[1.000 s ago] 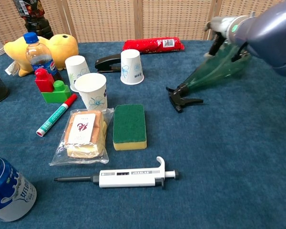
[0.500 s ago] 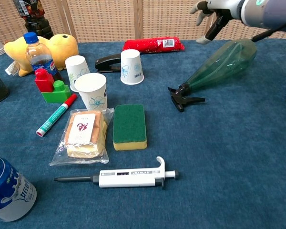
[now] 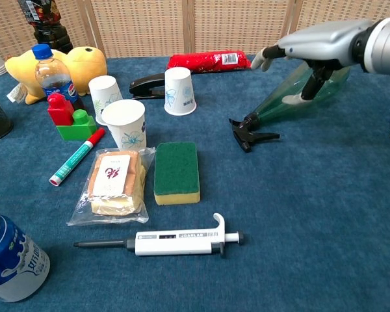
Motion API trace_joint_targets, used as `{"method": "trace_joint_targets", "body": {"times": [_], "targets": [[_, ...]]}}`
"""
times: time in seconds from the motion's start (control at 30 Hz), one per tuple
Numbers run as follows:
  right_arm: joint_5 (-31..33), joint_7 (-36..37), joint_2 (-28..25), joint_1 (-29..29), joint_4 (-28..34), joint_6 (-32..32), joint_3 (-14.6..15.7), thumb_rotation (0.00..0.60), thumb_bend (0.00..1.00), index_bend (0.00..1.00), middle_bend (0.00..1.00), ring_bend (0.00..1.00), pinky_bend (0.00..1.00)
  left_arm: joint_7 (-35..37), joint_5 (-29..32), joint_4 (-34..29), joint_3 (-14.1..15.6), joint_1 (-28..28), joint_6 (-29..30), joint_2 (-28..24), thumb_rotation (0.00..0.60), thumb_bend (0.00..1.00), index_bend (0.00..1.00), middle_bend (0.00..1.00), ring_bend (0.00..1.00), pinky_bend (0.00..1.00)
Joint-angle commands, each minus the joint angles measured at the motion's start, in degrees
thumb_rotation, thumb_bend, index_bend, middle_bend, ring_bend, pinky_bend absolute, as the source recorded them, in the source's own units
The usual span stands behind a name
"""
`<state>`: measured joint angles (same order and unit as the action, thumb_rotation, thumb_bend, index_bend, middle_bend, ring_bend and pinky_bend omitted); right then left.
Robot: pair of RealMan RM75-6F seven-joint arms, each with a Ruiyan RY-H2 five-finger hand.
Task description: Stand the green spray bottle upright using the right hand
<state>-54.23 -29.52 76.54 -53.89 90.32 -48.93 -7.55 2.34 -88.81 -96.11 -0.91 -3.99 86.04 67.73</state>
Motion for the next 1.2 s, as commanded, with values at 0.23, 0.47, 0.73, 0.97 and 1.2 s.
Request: {"method": "trace_joint_targets", "body": {"times": [0.23,0.47,0.73,0.97,1.2], "targets": [[-1.52,-3.02,5.81,-2.58,-7.73,1.78,1.00,0.600,0.43,0.14,0.18,0.03,0.15,0.39,0.93,0.47,-0.03,0.15,-0.24,-0.17,0.600,0.28,0.30,0.31,0.19,0.05],[-3.84,-4.06,10.15,-4.11,-15.45,4.76,2.74,0.600,0.43,0.15,0.18,0.03,0.15,0.89,1.43,0.94,-0.18,0.04,-0.57,-0.13,0.600,0.28,0.30,0.31,0.19,0.05],[-7.93,-2.48,12.93,-4.40,-22.35,6.69,4.16,0.600,0.42,0.15,0.19,0.03,0.15,1.18,1.84,1.05,-0.30,-0.12,-0.92,-0.07,0.600,0.28,0.30,0.31,0.19,0.05],[-10.87,-2.02,14.28,-4.40,-26.07,6.85,4.73,0.600,0.42,0.16,0.19,0.03,0.15,2.16,1.87,1.06,-0.25,-0.28,-1.28,-0.15,0.600,0.28,0.29,0.31,0.19,0.05],[-13.85,-3.03,15.64,-4.47,-28.93,7.70,6.07,0.600,0.42,0.17,0.20,0.06,0.15,3.92,1.85,1.34,-0.11,-0.36,-1.61,-0.32,0.600,0.28,0.30,0.31,0.19,0.05]]}}
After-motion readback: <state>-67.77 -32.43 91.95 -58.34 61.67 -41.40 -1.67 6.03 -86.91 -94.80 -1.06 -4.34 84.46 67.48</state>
